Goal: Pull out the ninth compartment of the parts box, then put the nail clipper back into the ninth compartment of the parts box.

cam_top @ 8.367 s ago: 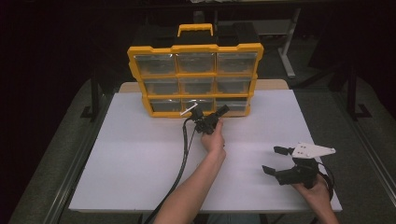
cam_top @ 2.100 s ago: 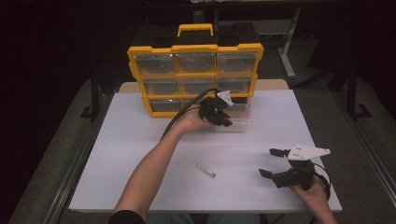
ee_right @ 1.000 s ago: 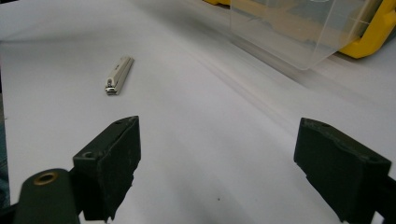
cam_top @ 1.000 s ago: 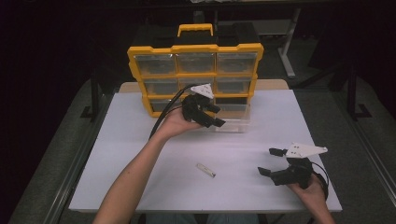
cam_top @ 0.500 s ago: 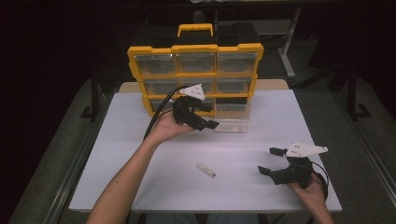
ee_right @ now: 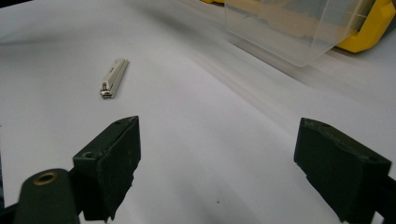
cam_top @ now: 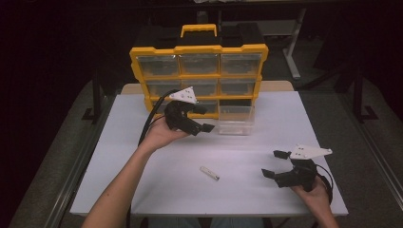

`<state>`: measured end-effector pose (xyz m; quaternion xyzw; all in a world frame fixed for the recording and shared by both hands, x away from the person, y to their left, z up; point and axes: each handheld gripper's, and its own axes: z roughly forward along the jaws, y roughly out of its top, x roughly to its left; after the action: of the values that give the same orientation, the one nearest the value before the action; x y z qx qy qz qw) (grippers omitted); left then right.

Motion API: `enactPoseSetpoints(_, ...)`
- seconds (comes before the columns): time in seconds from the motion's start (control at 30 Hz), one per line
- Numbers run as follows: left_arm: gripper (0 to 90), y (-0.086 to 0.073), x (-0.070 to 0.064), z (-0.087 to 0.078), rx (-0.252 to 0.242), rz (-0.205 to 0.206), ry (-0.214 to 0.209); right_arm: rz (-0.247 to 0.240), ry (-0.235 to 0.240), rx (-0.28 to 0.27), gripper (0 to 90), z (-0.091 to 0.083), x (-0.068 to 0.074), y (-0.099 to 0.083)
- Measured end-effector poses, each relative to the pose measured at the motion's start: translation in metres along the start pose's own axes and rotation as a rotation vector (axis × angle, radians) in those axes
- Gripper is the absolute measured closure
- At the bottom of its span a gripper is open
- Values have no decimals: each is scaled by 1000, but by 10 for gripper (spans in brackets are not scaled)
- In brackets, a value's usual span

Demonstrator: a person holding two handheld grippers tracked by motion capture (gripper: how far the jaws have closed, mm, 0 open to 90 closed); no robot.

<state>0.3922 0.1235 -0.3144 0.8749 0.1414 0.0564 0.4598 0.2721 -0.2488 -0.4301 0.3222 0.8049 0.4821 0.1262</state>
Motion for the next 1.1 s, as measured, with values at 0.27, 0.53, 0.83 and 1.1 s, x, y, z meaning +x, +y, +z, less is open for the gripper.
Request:
enactPoseSetpoints(0.27, 262, -14, -5, -11, -25, -19, 14, 7, -4, 7, 138, 1, 1, 0)
enactPoseSetpoints(0.53, 251, -29, -8, -20, -46, -33, 42, 19, -11, 11, 138, 0, 0, -2)
enactPoseSetpoints(0.83, 246, -45, -15, -31, -73, -68, 67, 21, -5, 8, 138, -1, 3, -3)
enactPoseSetpoints(1.1, 252, -58, -25, -38, -66, -75, 83, 19, -4, 12, 138, -1, 5, -2)
